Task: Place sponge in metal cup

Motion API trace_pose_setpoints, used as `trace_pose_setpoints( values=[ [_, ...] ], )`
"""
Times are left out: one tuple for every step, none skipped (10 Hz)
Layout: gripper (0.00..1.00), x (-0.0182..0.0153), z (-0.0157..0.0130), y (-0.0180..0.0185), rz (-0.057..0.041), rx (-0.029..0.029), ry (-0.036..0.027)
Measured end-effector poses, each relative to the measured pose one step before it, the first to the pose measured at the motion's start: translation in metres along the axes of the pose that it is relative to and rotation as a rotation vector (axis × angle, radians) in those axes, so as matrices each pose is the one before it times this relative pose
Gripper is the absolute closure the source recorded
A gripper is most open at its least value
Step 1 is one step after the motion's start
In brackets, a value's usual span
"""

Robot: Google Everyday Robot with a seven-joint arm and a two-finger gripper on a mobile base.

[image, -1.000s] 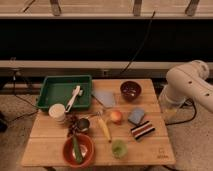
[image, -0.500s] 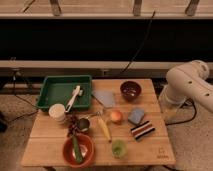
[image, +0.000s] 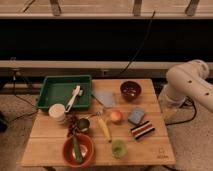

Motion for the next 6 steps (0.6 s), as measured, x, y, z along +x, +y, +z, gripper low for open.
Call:
trace_pose_setpoints(
  values=[
    [0.35,-0.00386,0.00454,-0.00702,-0.02367,-0.00256,-0.00523],
    [0.35,-0.00634,0.01000,-0.01410,-0.03839,-0.00365,-0.00770],
    [0.35,-0.00730,0.01309,-0.01976,-0.04977,0.00059,-0.01053],
    [0.35,-0.00950,0.01236,-0.01448,-0.05169,0.00412,-0.01547],
    [0.35,-0.00827,0.01714,-0.01180,-0.06709,0.00805,-0.01839],
    [0.35,-0.00579,0.01457,-0.00809,-0.06424,0.00382,-0.01516]
  ],
)
